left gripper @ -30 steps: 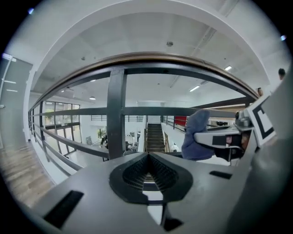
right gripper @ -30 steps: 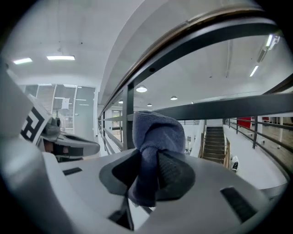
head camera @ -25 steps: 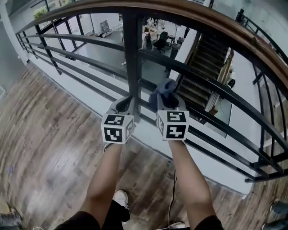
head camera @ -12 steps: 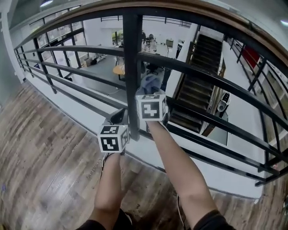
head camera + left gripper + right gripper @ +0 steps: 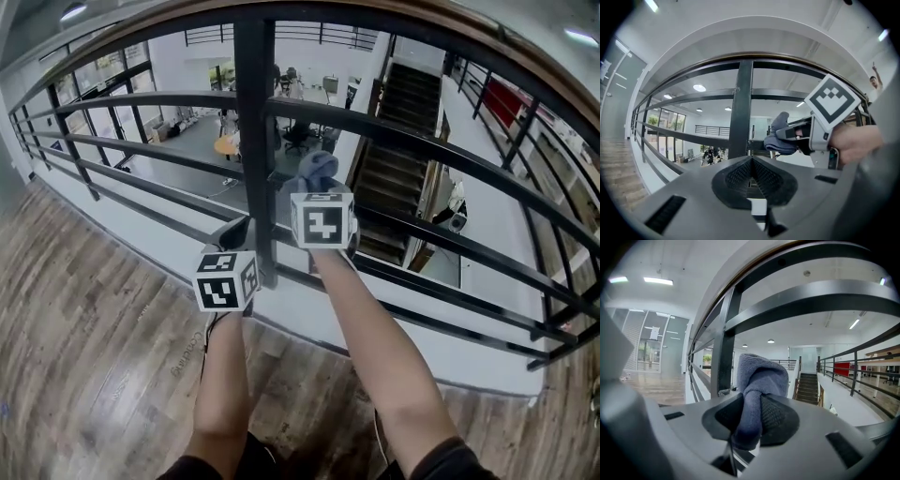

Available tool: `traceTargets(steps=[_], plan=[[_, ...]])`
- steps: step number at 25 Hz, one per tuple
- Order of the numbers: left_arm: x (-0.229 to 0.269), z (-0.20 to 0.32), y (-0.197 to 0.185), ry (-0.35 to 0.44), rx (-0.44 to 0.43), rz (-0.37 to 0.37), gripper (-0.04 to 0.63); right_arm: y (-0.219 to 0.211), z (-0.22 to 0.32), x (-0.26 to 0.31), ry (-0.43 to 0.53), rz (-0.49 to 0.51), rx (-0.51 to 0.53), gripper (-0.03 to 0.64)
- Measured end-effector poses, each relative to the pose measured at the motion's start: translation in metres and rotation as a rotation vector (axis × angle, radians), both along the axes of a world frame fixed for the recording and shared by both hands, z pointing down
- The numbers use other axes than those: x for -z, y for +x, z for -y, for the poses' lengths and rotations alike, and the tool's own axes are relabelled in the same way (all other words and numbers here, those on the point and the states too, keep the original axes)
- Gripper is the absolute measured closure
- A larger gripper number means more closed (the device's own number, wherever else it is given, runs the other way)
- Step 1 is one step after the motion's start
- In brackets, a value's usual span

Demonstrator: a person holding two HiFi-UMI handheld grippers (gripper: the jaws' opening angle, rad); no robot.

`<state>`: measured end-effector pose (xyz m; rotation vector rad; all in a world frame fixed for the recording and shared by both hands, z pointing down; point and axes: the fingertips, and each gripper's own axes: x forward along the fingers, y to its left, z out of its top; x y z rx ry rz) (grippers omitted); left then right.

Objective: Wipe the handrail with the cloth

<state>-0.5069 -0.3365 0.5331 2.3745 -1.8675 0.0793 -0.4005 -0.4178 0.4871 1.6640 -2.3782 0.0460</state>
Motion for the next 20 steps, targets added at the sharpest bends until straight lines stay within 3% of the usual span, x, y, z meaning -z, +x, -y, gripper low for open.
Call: traceTargets(steps=[5,13,17,20], plan=[[-0.007,0.0,0.029,-0.009,-0.056,-0.026,0.597,0.047,-0.015,0.001,0.024,0.027,-0.035,0.522],[0.002,-0.001,0.091,-0.004,-0.107,0.052,0.597,0.131,-0.039,0.006,0.019,0.026,-0.081,0.522],[0.01,-0.011,0.121,0.017,-0.132,-0.016,0.597,0.17,-0.059,0.003,0.031,-0.012,-0.113,0.522],[0.016,-0.016,0.151,0.02,-0.155,-0.028,0.597,0.212,-0.072,0.003,0.035,0.012,-0.137,0.522]])
